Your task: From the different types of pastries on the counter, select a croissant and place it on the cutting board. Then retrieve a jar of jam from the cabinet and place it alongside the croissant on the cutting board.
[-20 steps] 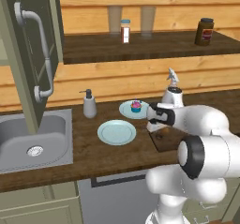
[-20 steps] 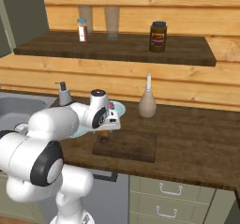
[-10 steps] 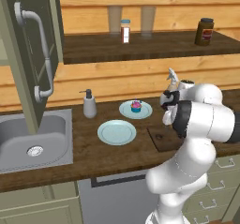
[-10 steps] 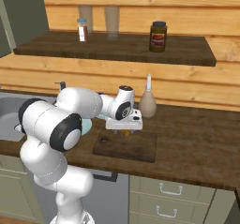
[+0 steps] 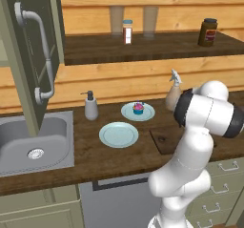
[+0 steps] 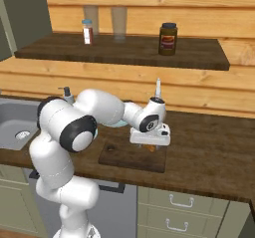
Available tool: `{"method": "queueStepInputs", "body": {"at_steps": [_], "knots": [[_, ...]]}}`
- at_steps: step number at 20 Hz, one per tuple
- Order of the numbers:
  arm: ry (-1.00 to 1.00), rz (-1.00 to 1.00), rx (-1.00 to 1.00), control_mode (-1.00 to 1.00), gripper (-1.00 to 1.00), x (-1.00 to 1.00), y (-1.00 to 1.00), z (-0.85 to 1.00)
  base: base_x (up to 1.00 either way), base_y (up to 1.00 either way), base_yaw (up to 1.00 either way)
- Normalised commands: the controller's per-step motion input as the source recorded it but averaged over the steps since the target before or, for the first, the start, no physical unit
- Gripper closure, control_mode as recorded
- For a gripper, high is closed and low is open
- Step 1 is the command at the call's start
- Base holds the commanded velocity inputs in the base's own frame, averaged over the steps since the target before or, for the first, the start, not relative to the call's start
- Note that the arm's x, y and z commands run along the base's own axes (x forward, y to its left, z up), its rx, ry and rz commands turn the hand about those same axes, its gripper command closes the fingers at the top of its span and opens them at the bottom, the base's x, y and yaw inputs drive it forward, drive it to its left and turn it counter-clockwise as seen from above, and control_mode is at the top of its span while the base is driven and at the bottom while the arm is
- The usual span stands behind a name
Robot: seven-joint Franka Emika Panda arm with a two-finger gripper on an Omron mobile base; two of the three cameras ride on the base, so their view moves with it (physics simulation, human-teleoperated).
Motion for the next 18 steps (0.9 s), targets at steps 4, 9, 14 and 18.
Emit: {"method": "queueStepInputs", "body": {"at_steps": [4, 9, 14, 18], "knots": [[0.00, 0.00, 0.00, -1.00, 1.00, -0.22, -0.17, -0.36, 0.00, 0.00, 0.00], [0.00, 0.00, 0.00, -1.00, 1.00, -0.03, 0.00, -0.35, 0.00, 0.00, 0.00], [0.00, 0.00, 0.00, -1.00, 1.00, -0.07, 0.00, -0.38, 0.00, 0.00, 0.00], [0.00, 0.00, 0.00, -1.00, -1.00, -0.13, 0.12, -0.37, 0.00, 0.00, 0.00]]}}
